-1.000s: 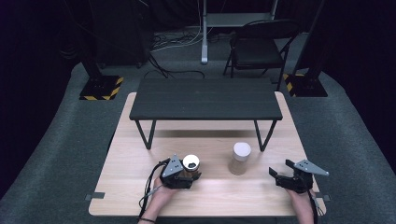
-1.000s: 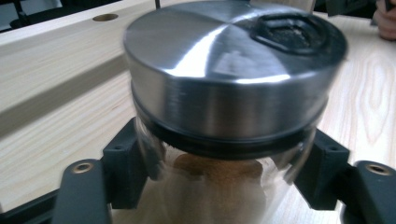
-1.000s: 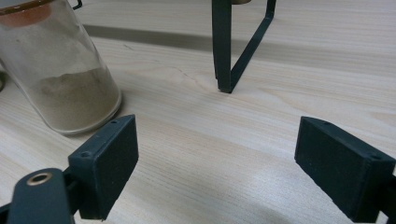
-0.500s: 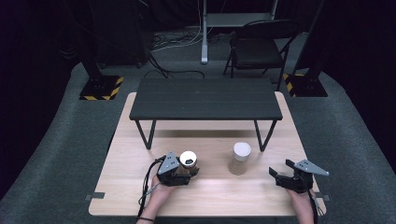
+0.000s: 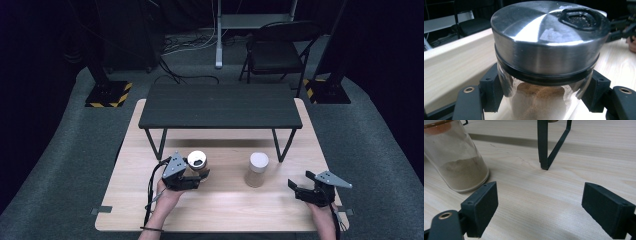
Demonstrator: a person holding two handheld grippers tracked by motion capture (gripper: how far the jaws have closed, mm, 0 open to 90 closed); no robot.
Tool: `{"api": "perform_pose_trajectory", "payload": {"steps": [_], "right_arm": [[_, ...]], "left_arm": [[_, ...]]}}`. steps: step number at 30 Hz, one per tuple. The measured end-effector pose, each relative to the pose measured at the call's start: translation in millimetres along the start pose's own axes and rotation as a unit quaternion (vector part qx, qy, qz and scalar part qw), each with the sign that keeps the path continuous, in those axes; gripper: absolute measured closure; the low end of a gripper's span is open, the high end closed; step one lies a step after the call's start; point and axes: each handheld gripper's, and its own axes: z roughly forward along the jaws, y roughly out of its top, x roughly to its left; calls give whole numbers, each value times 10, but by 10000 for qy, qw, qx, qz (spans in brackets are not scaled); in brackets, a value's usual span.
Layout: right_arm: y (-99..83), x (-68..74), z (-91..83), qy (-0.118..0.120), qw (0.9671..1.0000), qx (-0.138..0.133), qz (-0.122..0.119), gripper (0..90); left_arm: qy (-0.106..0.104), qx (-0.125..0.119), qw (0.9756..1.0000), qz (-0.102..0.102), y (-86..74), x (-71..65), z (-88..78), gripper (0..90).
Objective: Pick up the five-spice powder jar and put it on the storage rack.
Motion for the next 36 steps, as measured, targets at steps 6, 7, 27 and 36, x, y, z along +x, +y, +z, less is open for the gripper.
{"api": "perform_pose_trajectory", "payload": {"steps": [6, 7, 27, 36], "right_arm": [[-6, 0, -9, -7, 10000, -28, 4, 124], [-6, -1, -9, -8, 10000, -25, 2, 124], [-1, -4, -5, 0, 10000, -11, -7, 125], [1, -4, -2, 0, 10000, 1, 1, 125]], "left_arm": [[143, 7, 9998, 145, 175, 15, -13, 305], [158, -13, 9998, 131, 198, 23, -16, 306], [224, -320, 9992, 20, 898, 198, -108, 306], [277, -392, 9988, 76, 1172, 246, -70, 306]]}}
